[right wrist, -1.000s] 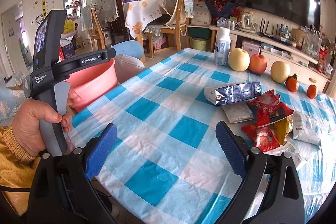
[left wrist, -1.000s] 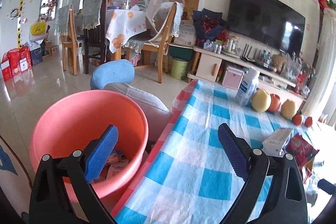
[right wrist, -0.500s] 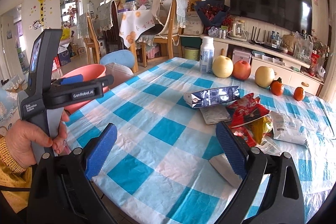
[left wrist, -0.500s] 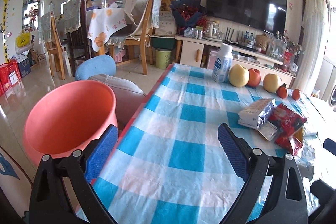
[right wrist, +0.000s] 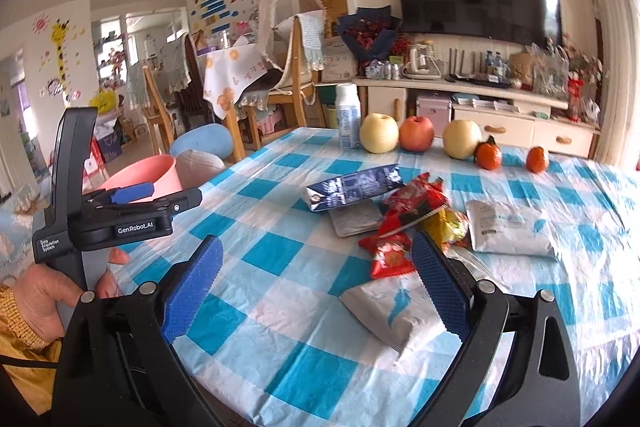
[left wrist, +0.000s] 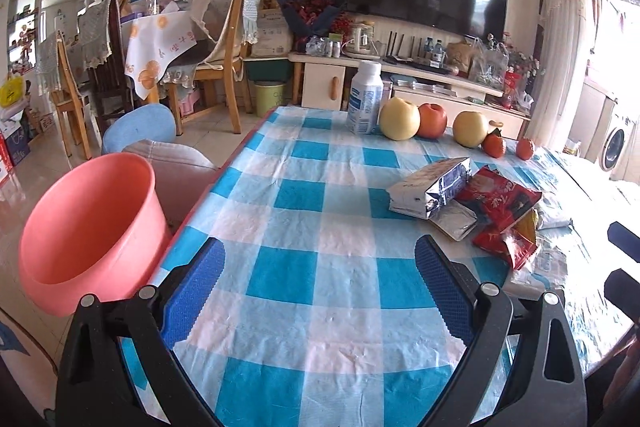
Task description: Collect trash
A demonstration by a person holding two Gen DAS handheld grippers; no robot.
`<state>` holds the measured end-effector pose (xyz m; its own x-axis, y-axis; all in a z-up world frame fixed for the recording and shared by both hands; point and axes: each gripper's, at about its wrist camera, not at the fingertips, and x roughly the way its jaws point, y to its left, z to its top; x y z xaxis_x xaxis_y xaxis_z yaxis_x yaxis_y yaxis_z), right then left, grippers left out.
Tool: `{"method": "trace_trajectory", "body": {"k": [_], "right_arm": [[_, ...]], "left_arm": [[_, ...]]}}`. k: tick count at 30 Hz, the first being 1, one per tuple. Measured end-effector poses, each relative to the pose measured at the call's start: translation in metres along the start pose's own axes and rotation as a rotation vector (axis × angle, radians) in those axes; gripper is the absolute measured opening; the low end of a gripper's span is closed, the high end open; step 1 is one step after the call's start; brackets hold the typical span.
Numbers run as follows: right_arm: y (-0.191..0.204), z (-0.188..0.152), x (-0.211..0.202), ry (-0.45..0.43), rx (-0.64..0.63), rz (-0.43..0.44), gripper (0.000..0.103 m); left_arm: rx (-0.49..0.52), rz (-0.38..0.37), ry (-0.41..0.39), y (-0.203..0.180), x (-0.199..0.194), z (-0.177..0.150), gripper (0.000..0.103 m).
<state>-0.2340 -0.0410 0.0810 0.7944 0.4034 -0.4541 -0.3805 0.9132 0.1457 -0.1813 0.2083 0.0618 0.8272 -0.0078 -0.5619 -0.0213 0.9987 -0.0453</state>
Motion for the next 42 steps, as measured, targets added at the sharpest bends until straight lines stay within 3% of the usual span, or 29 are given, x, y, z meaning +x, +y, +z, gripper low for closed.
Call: {"method": "trace_trajectory", "body": {"k": [5, 7, 11, 18, 25, 29, 31, 40, 42], "right_arm": [[-0.037, -0.004, -0.009, 0.006, 0.157, -0.018, 0.096], [-0.053, -0.008, -0.009, 0.020, 0.226, -0.027, 0.096], [-0.083, -0.018, -0.001, 0.085, 0.383, -0.018, 0.095], [-0.112, -0.038, 0.015, 0.207, 0.577, -0.003, 0.095], [-0.125, -0.052, 0.030, 0.274, 0.655, 0.033, 0.095], [-0.129, -0.055, 0.033, 0.269, 0.660, 0.049, 0.092], [-0.130, -0.056, 0.034, 0.270, 0.661, 0.056, 0.084], [-0.132, -0.053, 0.042, 0.235, 0.664, 0.091, 0.077], [-0.134, -0.053, 0.043, 0.225, 0.669, 0.096, 0.076]], "left_arm": [[0.062, -0.063, 0.027, -0.025, 0.013, 0.012, 0.095], [0.075, -0.119, 0.056, -0.038, 0.026, 0.020, 0.095], [0.111, -0.207, 0.098, -0.061, 0.054, 0.040, 0.095], [0.246, -0.255, 0.223, -0.096, 0.117, 0.059, 0.095], [0.263, -0.306, 0.318, -0.108, 0.167, 0.070, 0.095], [0.240, -0.335, 0.353, -0.107, 0.186, 0.074, 0.095], [0.225, -0.351, 0.362, -0.107, 0.192, 0.077, 0.095], [0.230, -0.387, 0.405, -0.122, 0.213, 0.077, 0.095], [0.229, -0.394, 0.407, -0.124, 0.215, 0.077, 0.087]]}}
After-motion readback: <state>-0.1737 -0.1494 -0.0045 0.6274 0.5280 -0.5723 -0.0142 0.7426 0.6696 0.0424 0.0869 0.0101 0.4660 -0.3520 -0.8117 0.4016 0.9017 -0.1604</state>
